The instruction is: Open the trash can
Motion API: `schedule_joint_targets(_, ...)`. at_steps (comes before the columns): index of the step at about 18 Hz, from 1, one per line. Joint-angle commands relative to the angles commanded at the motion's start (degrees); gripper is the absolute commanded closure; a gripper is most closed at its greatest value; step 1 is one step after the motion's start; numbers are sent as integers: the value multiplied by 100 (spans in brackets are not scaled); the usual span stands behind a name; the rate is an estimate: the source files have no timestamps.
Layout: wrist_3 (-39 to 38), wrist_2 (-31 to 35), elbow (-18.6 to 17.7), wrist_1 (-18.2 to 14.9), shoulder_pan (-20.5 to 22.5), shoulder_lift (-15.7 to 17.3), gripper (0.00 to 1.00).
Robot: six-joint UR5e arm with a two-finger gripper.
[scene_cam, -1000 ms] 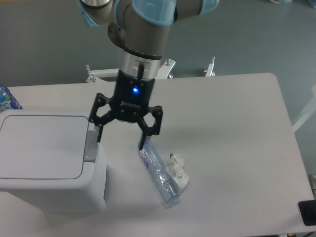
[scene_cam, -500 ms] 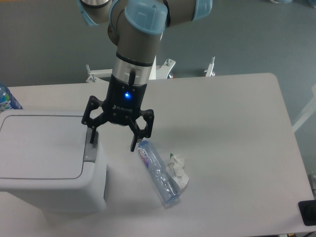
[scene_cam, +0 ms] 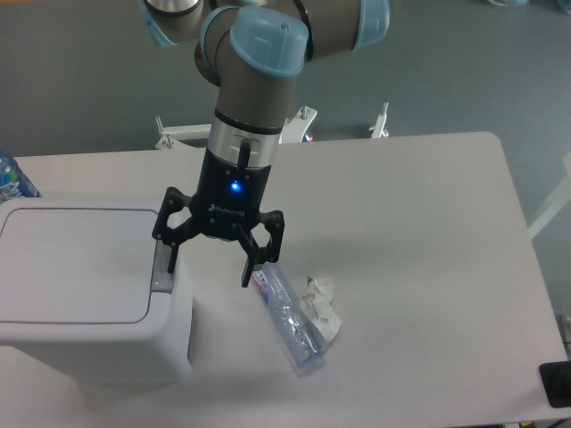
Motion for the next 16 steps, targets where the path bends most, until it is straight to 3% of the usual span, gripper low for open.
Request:
schedule_joint_targets(9,9,0,0,0,0,-26,0)
schedule_joint_targets(16,61,-18,289,0,70,44,0)
